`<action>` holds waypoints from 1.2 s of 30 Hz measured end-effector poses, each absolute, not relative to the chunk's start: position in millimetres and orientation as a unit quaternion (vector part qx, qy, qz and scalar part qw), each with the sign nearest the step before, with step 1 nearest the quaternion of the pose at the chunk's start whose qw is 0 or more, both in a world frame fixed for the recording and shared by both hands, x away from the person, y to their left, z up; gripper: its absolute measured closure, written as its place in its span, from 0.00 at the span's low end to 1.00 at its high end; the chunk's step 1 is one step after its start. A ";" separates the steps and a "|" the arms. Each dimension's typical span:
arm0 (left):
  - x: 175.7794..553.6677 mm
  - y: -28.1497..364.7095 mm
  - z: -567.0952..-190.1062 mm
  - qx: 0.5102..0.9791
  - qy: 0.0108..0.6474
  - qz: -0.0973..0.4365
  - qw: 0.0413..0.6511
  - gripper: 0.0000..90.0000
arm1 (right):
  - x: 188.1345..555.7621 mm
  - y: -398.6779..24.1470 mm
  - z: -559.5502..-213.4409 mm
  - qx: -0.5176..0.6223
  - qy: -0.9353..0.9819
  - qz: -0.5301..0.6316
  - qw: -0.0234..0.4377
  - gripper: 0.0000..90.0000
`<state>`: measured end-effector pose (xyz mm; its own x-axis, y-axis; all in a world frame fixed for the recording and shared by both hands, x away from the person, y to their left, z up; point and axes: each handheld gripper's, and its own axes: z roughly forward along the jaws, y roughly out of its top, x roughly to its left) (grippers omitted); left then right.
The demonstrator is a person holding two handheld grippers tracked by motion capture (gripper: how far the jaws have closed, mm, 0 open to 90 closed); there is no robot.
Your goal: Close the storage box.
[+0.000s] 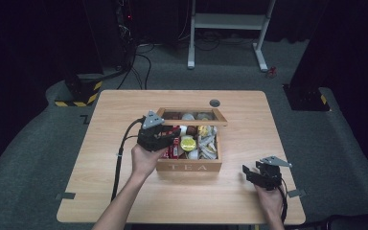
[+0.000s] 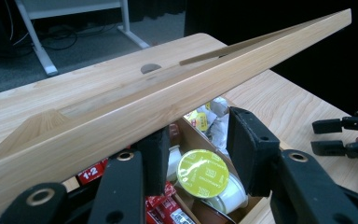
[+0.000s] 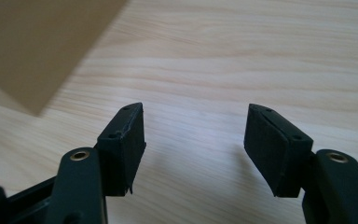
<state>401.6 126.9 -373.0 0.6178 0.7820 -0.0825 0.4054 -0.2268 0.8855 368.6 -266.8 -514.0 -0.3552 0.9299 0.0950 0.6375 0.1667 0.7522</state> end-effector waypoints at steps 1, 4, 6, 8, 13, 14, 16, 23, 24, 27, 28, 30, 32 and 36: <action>402.2 126.9 -372.1 0.758 0.391 0.193 0.484 0.66 | 368.1 -263.1 -511.8 0.524 0.739 0.376 0.194 0.41; 404.0 127.2 -370.3 0.757 0.391 0.192 0.487 0.65 | 366.6 -253.9 -505.0 0.504 0.744 0.394 0.195 0.40; 405.3 127.6 -369.0 0.753 0.394 0.188 0.492 0.65 | 364.5 -248.7 -497.3 0.487 0.740 0.423 0.190 0.39; 406.4 128.3 -367.9 0.753 0.394 0.185 0.494 0.65 | 363.9 -246.6 -494.1 0.480 0.740 0.433 0.188 0.38; 410.1 128.4 -363.8 0.754 0.392 0.185 0.494 0.64 | 363.3 -231.6 -481.7 0.445 0.748 0.460 0.176 0.37; 410.9 128.6 -363.1 0.754 0.391 0.187 0.494 0.64 | 363.9 -228.0 -480.1 0.439 0.752 0.460 0.175 0.37; 412.3 128.6 -361.8 0.753 0.392 0.185 0.495 0.64 | 364.9 -219.7 -476.2 0.430 0.756 0.463 0.170 0.37; 416.0 128.4 -358.7 0.752 0.391 0.190 0.495 0.64 | 368.9 -195.3 -462.3 0.394 0.767 0.478 0.168 0.37; 417.3 129.0 -358.0 0.752 0.391 0.189 0.496 0.64 | 370.6 -187.5 -459.2 0.386 0.771 0.477 0.168 0.37; 418.4 129.5 -356.9 0.751 0.393 0.186 0.497 0.64 | 372.9 -180.3 -456.9 0.378 0.775 0.479 0.166 0.37; 418.9 129.6 -356.4 0.751 0.393 0.186 0.496 0.64 | 374.3 -175.5 -455.8 0.372 0.777 0.480 0.166 0.36; 419.9 130.2 -355.8 0.752 0.392 0.188 0.495 0.64 | 376.3 -168.3 -454.6 0.366 0.780 0.477 0.173 0.34; 421.8 131.5 -355.4 0.751 0.395 0.191 0.494 0.63 | 380.6 -159.0 -454.0 0.362 0.782 0.476 0.176 0.33; 425.9 135.4 -355.0 0.751 0.402 0.196 0.485 0.63 | 388.6 -147.6 -454.5 0.360 0.785 0.476 0.167 0.33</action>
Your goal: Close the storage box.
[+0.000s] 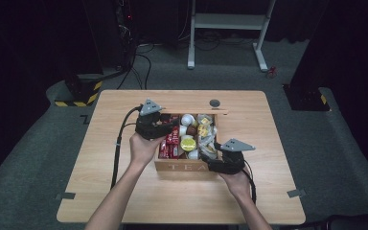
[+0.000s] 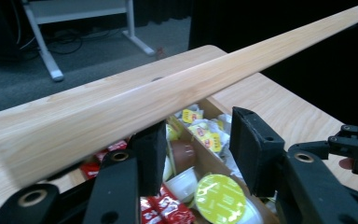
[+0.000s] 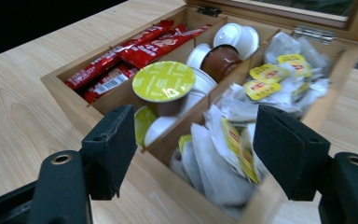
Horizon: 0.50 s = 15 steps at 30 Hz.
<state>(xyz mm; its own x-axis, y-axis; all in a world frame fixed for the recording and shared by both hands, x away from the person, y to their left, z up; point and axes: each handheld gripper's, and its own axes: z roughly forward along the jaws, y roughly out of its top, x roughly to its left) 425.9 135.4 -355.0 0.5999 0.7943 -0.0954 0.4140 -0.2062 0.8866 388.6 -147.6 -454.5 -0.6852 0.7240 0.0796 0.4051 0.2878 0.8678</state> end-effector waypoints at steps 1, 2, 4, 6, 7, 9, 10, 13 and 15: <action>427.4 136.9 -355.2 0.753 0.403 0.192 0.483 0.62 | 390.7 -144.8 -454.4 0.363 0.785 0.475 0.166 0.33; 429.0 138.1 -356.3 0.752 0.409 0.184 0.484 0.62 | 394.8 -139.2 -454.3 0.368 0.787 0.469 0.160 0.33; 430.8 139.4 -357.9 0.753 0.410 0.184 0.480 0.62 | 396.6 -137.0 -454.2 0.368 0.789 0.466 0.158 0.33; 432.5 140.9 -357.8 0.750 0.412 0.181 0.485 0.62 | 402.0 -127.6 -454.6 0.367 0.797 0.453 0.158 0.33; 432.5 140.9 -357.8 0.750 0.412 0.181 0.485 0.62 | 402.0 -127.6 -454.6 0.367 0.797 0.453 0.158 0.33; 433.3 141.3 -357.3 0.747 0.414 0.178 0.489 0.61 | 404.7 -121.2 -454.9 0.365 0.801 0.447 0.158 0.33; 433.5 141.5 -357.3 0.746 0.415 0.177 0.490 0.61 | 405.3 -119.2 -455.0 0.363 0.802 0.447 0.159 0.33; 434.9 142.1 -357.8 0.743 0.417 0.178 0.493 0.62 | 407.2 -111.0 -455.4 0.356 0.807 0.442 0.165 0.33; 435.3 142.2 -357.7 0.741 0.418 0.177 0.495 0.61 | 408.9 -107.6 -455.9 0.353 0.808 0.442 0.167 0.33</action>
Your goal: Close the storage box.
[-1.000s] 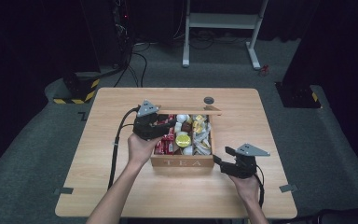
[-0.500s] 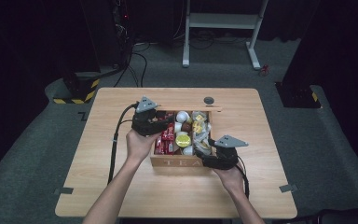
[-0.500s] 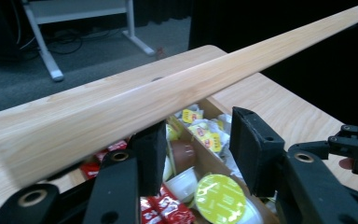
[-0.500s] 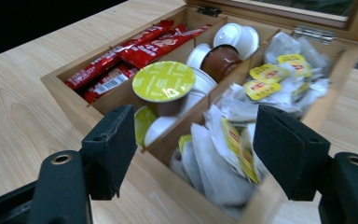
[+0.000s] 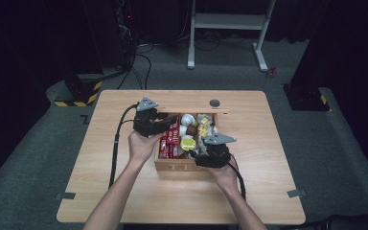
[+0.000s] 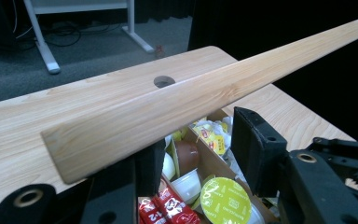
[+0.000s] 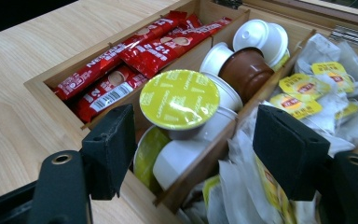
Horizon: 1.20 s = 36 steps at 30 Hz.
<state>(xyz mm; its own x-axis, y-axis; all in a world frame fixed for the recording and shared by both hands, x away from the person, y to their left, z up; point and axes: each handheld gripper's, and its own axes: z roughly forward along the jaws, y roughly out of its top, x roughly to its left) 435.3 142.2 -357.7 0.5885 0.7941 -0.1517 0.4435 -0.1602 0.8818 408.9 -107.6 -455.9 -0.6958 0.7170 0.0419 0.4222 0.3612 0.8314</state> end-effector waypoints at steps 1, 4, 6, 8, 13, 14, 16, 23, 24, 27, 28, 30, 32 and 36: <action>435.5 142.3 -357.6 0.741 0.417 0.177 0.496 0.61 | 411.0 -104.0 -456.5 0.352 0.808 0.440 0.171 0.33; 435.4 142.7 -357.8 0.744 0.412 0.180 0.494 0.62 | 412.8 -99.9 -457.0 0.352 0.809 0.438 0.174 0.33; 435.2 143.4 -357.5 0.745 0.412 0.177 0.494 0.62 | 414.6 -96.4 -457.4 0.347 0.810 0.437 0.179 0.33; 435.1 143.6 -357.3 0.746 0.410 0.179 0.493 0.61 | 415.8 -92.2 -457.8 0.348 0.811 0.435 0.178 0.33; 435.2 143.9 -357.3 0.745 0.411 0.175 0.495 0.61 | 417.5 -83.8 -459.0 0.343 0.817 0.426 0.181 0.33; 435.2 144.2 -357.3 0.746 0.411 0.174 0.495 0.61 | 418.7 -80.3 -459.8 0.340 0.821 0.422 0.182 0.33; 435.2 144.4 -357.3 0.746 0.410 0.174 0.495 0.61 | 419.0 -78.5 -460.0 0.340 0.822 0.419 0.183 0.33; 435.0 144.4 -357.3 0.747 0.409 0.175 0.494 0.61 | 423.7 -69.7 -462.3 0.344 0.828 0.403 0.184 0.33; 435.0 144.3 -357.3 0.747 0.410 0.174 0.494 0.61 | 424.1 -68.6 -462.5 0.345 0.829 0.399 0.185 0.33; 435.0 144.5 -357.3 0.747 0.409 0.174 0.494 0.61 | 425.7 -65.7 -464.0 0.349 0.833 0.387 0.184 0.35; 435.0 144.6 -357.3 0.747 0.409 0.174 0.494 0.61 | 426.4 -65.2 -464.6 0.350 0.834 0.385 0.186 0.36; 434.9 144.4 -357.4 0.747 0.409 0.174 0.494 0.61 | 426.8 -64.6 -465.3 0.354 0.833 0.382 0.187 0.39; 434.8 144.4 -357.5 0.747 0.409 0.174 0.494 0.61 | 427.3 -64.7 -465.2 0.353 0.833 0.381 0.188 0.41; 434.9 144.4 -357.8 0.746 0.410 0.173 0.496 0.61 | 427.2 -64.4 -465.1 0.355 0.833 0.381 0.188 0.42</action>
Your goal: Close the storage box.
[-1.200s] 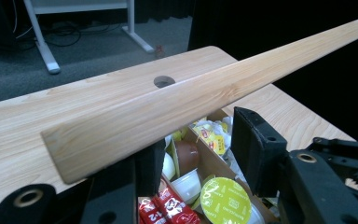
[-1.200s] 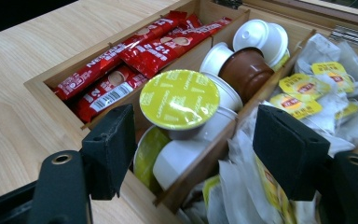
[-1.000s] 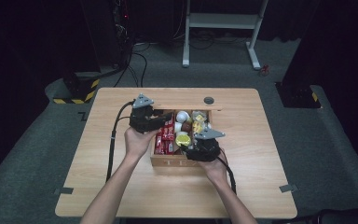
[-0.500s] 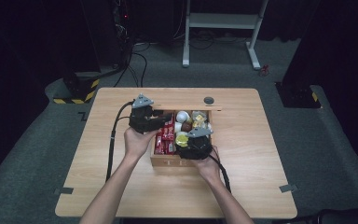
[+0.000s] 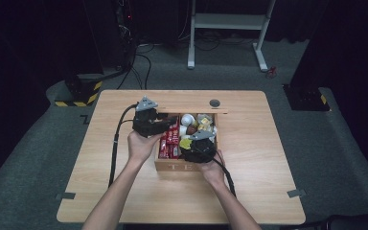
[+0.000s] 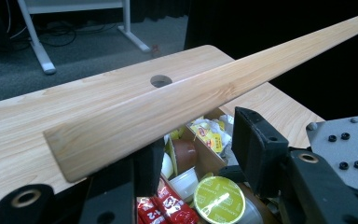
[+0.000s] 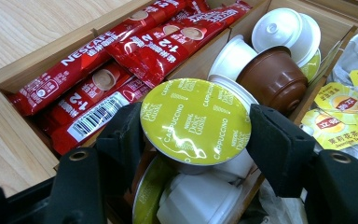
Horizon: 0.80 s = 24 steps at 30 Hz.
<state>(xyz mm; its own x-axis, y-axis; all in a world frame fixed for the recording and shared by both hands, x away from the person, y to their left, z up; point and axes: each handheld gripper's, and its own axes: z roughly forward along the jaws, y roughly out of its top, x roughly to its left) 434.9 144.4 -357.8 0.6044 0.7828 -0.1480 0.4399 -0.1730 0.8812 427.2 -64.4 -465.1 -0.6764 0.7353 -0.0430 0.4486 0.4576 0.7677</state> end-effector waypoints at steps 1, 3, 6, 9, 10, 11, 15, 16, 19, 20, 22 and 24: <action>434.8 144.3 -357.9 0.745 0.410 0.172 0.496 0.60 | 426.9 -64.5 -464.9 0.356 0.832 0.380 0.189 0.42; 434.7 144.3 -358.0 0.746 0.410 0.172 0.496 0.60 | 427.0 -64.6 -464.8 0.356 0.832 0.381 0.188 0.42; 434.7 144.6 -358.1 0.746 0.410 0.171 0.496 0.60 | 425.6 -65.3 -463.3 0.355 0.831 0.384 0.188 0.42; 434.4 144.9 -357.8 0.747 0.409 0.171 0.495 0.60 | 424.5 -65.4 -461.9 0.353 0.830 0.387 0.189 0.42; 434.4 144.9 -357.8 0.747 0.409 0.171 0.495 0.61 | 423.7 -65.9 -460.8 0.353 0.829 0.391 0.190 0.42; 434.5 144.9 -357.8 0.747 0.409 0.172 0.495 0.61 | 423.7 -65.9 -460.8 0.353 0.829 0.391 0.190 0.42; 434.6 144.7 -357.8 0.747 0.410 0.171 0.495 0.60 | 421.9 -68.3 -458.2 0.350 0.828 0.396 0.190 0.42; 434.6 144.7 -357.8 0.747 0.410 0.171 0.495 0.61 | 421.9 -68.3 -458.2 0.350 0.828 0.396 0.190 0.42; 434.5 144.6 -357.9 0.747 0.410 0.170 0.495 0.60 | 420.2 -71.2 -455.8 0.350 0.824 0.403 0.189 0.42; 434.5 144.6 -357.9 0.747 0.410 0.170 0.495 0.60 | 420.2 -71.2 -455.8 0.350 0.824 0.403 0.189 0.42; 434.4 144.7 -358.0 0.748 0.410 0.170 0.494 0.60 | 419.0 -73.4 -454.1 0.354 0.821 0.408 0.185 0.42; 434.5 144.8 -357.9 0.747 0.410 0.169 0.495 0.60 | 418.8 -74.7 -453.6 0.353 0.820 0.412 0.183 0.42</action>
